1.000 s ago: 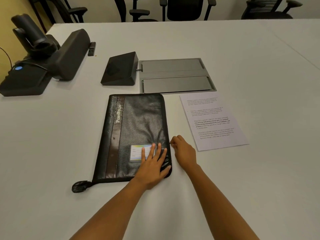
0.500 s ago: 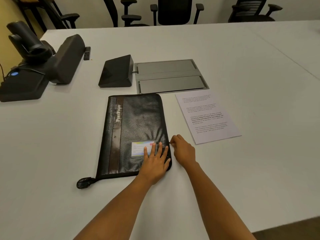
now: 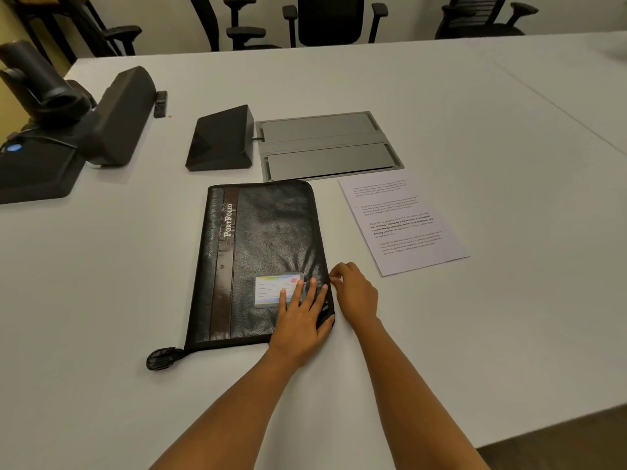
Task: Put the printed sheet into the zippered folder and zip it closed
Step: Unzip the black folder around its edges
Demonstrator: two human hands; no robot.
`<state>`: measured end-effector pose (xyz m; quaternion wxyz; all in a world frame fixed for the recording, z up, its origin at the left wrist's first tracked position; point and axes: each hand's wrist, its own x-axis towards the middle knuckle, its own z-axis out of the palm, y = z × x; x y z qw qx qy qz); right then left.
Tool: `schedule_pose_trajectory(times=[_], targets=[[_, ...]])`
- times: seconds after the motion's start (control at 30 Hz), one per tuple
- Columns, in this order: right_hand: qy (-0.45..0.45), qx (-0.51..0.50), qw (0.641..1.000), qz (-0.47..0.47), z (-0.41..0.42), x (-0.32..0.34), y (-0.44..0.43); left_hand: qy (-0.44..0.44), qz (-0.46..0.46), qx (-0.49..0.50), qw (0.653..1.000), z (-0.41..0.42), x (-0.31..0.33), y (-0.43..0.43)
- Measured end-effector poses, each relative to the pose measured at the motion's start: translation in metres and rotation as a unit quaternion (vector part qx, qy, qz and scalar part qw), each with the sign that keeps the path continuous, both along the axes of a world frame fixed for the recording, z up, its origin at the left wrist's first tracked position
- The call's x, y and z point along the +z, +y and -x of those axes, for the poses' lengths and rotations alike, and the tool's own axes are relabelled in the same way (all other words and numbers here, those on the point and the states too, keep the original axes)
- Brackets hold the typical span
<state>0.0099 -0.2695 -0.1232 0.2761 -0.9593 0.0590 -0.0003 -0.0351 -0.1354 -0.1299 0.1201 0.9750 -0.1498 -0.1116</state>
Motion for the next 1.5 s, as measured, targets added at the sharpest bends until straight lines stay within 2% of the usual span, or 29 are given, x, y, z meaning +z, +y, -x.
schedule_pose_trajectory(times=[0.1,0.5,0.77,0.87,1.07,1.23,1.33,1.43,1.5], targets=[[-0.001,0.0,1.0,0.026,-0.008,0.002,0.004,-0.004,0.0,0.002,1.0,0.0,-0.003,0.0],[-0.028,0.023,0.999,-0.023,0.024,-0.007,-0.004,0.024,0.011,0.012,1.0,-0.002,0.004,-0.001],[-0.017,0.002,1.0,0.016,0.042,-0.004,-0.003,0.01,-0.025,0.0,1.0,0.002,0.005,-0.002],[-0.016,-0.001,1.0,0.005,0.038,-0.002,-0.003,-0.002,-0.04,0.004,0.999,0.003,0.002,-0.003],[-0.01,0.081,0.996,-0.028,0.06,-0.001,-0.021,-0.011,-0.05,0.019,0.999,0.005,-0.003,-0.007],[-0.009,0.06,0.995,-0.084,0.089,-0.01,-0.019,0.004,-0.055,0.03,0.998,0.009,-0.001,-0.012],[0.006,0.046,0.994,-0.104,0.092,-0.008,-0.018,-0.017,0.012,0.109,0.994,0.02,0.01,-0.023],[0.02,0.038,0.992,-0.12,0.095,-0.008,-0.018,-0.111,0.072,0.267,0.955,0.041,0.022,-0.037],[0.03,0.03,0.991,-0.131,0.096,-0.008,-0.019,-0.075,0.083,0.35,0.93,0.053,0.026,-0.044]])
